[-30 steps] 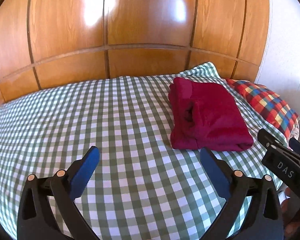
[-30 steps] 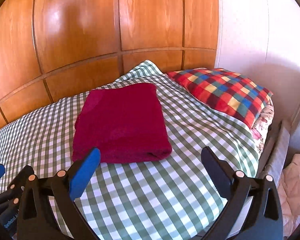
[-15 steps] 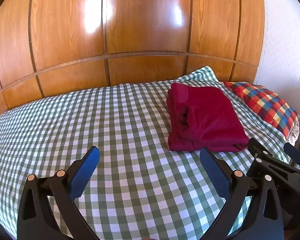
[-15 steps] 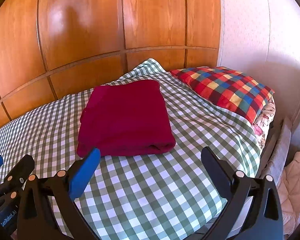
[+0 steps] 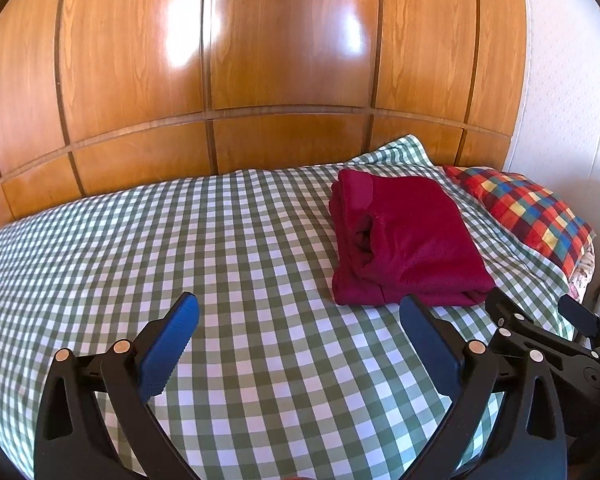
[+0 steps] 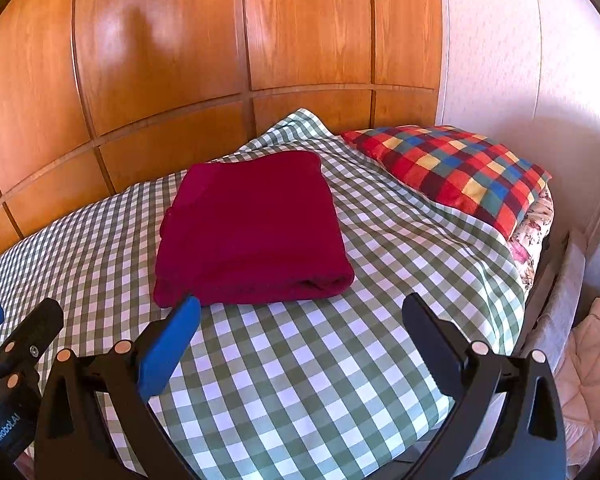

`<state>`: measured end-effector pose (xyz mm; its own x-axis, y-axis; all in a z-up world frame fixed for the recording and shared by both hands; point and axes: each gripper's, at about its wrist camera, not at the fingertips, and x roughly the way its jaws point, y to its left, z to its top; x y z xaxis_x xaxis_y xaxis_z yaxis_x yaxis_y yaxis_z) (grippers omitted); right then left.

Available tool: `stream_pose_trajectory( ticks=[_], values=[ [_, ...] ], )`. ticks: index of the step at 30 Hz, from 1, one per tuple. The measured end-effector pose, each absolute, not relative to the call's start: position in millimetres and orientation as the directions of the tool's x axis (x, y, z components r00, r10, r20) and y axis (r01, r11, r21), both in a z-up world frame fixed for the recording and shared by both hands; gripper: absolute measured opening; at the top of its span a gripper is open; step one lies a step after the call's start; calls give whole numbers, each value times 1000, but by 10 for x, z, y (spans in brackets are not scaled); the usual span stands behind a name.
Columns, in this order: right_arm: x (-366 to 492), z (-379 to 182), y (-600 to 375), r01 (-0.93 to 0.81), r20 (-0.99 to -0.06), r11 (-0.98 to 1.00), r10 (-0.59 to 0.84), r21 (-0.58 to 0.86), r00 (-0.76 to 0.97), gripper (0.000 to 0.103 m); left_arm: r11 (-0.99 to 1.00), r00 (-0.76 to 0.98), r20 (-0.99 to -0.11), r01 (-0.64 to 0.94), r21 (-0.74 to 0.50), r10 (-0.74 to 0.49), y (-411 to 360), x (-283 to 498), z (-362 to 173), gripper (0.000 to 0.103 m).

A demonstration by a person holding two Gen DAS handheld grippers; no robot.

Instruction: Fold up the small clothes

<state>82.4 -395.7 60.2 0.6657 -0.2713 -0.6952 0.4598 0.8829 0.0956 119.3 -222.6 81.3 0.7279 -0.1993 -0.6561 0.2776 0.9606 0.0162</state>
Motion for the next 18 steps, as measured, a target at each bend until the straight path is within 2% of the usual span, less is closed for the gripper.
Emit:
stream_pose_trajectory(
  ticks=[18],
  values=[
    [847,607,-3872,442,-696,892,-256,98,671,101,959,745,-633,283,19,-208,-2184,1146,906,99]
  ],
)
